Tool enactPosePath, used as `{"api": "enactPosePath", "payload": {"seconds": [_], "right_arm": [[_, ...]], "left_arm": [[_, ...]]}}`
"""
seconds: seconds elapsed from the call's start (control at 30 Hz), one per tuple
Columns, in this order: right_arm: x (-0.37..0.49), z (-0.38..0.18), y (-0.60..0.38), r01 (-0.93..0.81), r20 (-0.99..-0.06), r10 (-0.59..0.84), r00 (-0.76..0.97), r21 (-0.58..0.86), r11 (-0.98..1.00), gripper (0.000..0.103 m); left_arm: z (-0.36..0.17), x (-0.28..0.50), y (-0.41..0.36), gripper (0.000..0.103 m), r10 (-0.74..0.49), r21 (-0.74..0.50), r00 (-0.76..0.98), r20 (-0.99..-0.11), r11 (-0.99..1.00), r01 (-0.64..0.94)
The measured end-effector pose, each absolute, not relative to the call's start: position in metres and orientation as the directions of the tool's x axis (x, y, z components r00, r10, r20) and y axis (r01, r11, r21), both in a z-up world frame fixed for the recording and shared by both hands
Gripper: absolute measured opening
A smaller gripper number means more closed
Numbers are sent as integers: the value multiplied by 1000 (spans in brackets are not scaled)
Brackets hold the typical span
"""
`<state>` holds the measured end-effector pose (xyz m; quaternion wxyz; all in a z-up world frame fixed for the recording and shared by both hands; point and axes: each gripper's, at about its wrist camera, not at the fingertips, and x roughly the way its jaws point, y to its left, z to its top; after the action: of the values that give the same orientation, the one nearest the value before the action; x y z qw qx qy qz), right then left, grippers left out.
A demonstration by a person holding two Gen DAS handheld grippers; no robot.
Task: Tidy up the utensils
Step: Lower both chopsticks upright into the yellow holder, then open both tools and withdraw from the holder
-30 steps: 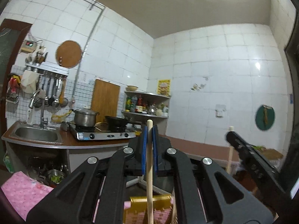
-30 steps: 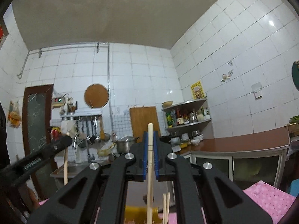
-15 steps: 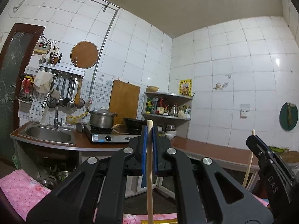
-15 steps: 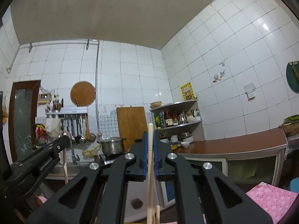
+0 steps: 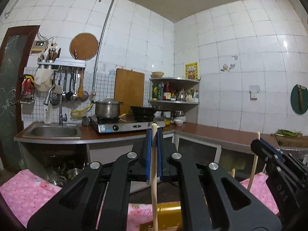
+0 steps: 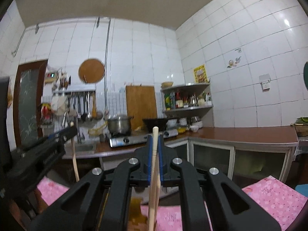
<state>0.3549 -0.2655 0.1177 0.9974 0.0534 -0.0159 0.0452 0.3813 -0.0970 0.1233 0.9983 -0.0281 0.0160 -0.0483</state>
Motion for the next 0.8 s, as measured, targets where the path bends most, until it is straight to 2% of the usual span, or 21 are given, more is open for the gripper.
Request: {"api": "enactPosePath", "payload": {"seconds": [0.13,0.2,0.27,0.3,0.33,0.37,0.4,0.5,0.57,0.67,0.8], "right_arm": [[347,108,-266,-110,-57,116,992,100,989,7],[346,103,-264,-108,-119,117,986,83,991,7],[341,99,-264,-98,-200,110,974,72,993,8],[340,98,-265,-99,-222,112,968,72,993,14],[336,97,-266,-97,-254,112,961,73,993,32],[330,96,-268,-91,-279,109,954,76,993,44],[326,95,-269,-87,-289,106,951,80,993,52],[307,93,-272,-79,-329,96,939,64,995,52],[291,91,-274,-76,-358,93,929,62,995,52],[275,84,-275,-72,-411,92,907,65,995,53],[254,68,-270,-68,-463,89,882,61,996,53]], "left_arm": [[119,377,-84,10,-128,-81,987,-100,989,120],[118,370,-78,35,-123,-88,983,-132,990,112],[118,360,-72,53,-100,-86,983,-156,992,88],[120,352,-67,61,-92,-87,982,-165,993,79],[121,345,-63,64,-92,-89,980,-178,993,77],[122,337,-58,71,-94,-90,976,-197,993,77],[123,330,-54,74,-99,-90,973,-211,993,81],[125,308,-42,80,-105,-91,964,-246,992,85],[124,291,-31,90,-113,-101,955,-275,991,88],[114,269,-16,98,-129,-122,938,-321,988,94],[92,248,-3,98,-119,-100,916,-383,991,86]]}}
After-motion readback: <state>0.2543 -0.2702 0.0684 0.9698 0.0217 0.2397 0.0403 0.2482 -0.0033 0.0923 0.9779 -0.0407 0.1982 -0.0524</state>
